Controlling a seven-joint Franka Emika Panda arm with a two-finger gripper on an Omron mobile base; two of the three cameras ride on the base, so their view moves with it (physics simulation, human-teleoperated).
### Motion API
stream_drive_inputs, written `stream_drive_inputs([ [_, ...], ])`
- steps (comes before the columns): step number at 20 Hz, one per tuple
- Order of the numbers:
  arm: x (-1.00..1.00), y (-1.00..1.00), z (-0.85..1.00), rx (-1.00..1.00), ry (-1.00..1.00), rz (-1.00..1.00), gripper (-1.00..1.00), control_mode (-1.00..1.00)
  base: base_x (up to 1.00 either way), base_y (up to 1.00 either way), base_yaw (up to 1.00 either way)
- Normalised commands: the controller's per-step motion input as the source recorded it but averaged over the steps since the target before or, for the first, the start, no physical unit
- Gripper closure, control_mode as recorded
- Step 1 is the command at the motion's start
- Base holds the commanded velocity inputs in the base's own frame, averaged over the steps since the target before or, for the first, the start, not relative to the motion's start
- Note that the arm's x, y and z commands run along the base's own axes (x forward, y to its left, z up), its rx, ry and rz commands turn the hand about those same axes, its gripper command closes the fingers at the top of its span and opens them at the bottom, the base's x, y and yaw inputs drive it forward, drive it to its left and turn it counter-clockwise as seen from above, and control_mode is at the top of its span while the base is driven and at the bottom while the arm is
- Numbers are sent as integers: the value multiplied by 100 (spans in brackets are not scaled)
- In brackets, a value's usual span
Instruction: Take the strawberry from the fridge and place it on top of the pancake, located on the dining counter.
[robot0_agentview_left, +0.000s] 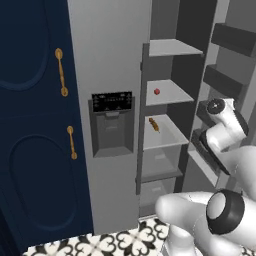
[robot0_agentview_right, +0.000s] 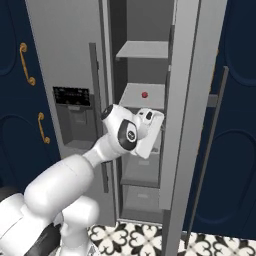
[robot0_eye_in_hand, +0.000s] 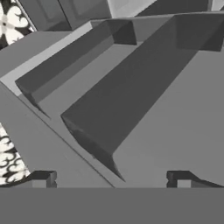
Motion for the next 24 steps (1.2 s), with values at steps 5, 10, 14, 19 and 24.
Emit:
stream_drive_inputs([
  [5,-1,57,42,0,0,5,-100,-100,0,0,0],
  [10,-1,100,24,3,-2,0,-100,-100,0,0,0],
  [14,0,81,-25,51,-4,-35,-100,-100,0,0,0],
  [19,-12,72,-11,51,-15,-46,-100,-100,0,0,0],
  [24,-37,53,0,37,-29,-59,-100,-100,0,0,0],
])
